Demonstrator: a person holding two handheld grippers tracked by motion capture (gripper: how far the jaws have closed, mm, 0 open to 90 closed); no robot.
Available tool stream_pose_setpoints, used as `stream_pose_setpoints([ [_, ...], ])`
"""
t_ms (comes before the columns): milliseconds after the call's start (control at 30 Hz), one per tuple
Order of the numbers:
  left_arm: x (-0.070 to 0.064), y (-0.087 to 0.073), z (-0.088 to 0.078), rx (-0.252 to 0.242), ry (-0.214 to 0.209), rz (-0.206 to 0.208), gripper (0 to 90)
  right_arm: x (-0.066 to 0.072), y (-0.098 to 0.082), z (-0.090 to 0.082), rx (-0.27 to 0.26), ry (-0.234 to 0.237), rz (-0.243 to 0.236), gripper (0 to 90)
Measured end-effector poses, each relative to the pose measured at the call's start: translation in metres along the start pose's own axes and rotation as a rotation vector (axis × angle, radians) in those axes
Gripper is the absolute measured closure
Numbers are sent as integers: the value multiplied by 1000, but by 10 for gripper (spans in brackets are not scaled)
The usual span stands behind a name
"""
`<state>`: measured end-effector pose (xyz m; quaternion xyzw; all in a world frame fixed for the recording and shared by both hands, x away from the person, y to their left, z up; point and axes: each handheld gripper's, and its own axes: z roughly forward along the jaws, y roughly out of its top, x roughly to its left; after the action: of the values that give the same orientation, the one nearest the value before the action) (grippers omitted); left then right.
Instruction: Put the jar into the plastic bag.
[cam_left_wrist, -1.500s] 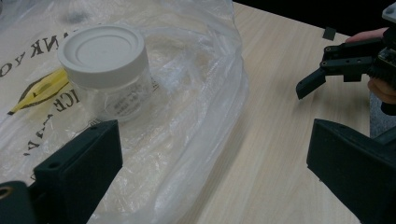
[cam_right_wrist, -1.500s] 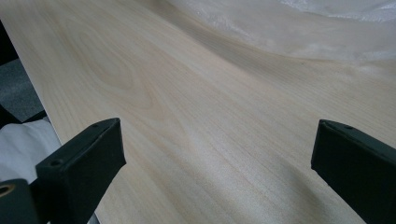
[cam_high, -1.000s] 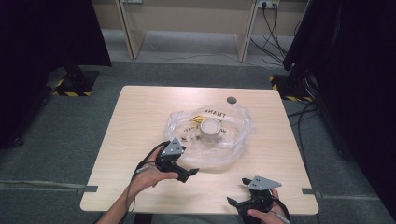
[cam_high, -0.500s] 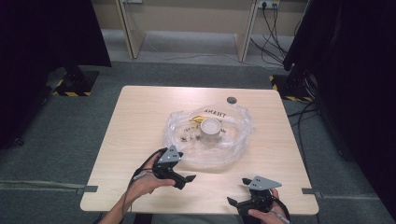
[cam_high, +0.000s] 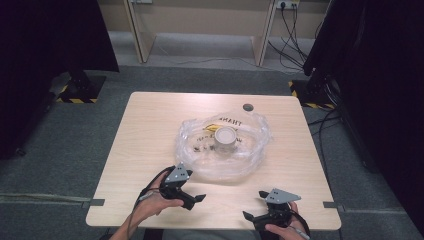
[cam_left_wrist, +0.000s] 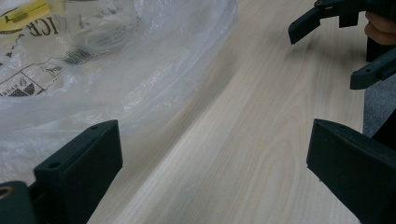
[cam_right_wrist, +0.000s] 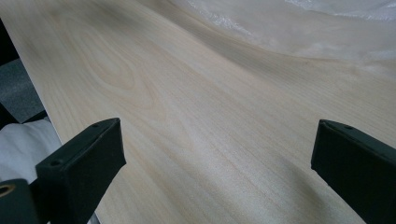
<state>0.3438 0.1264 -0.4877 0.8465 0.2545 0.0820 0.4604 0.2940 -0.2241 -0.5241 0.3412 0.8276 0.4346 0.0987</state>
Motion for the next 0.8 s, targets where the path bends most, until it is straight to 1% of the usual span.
stream_pose_setpoints([
  [233, -2, -11, -6, -12, 10, -11, 30, 0, 0, 0, -1, 0, 0, 30],
  [333, -3, -18, -10, -17, 17, -19, 30, 0, 0, 0, 0, 0, 0, 30],
  [600, -5, -32, -15, -9, 24, -35, 29, 1, 0, 1, 2, 1, -2, 30],
  [800, -7, -37, -18, -8, 25, -44, 29, 1, 0, 1, 4, 2, -2, 30],
])
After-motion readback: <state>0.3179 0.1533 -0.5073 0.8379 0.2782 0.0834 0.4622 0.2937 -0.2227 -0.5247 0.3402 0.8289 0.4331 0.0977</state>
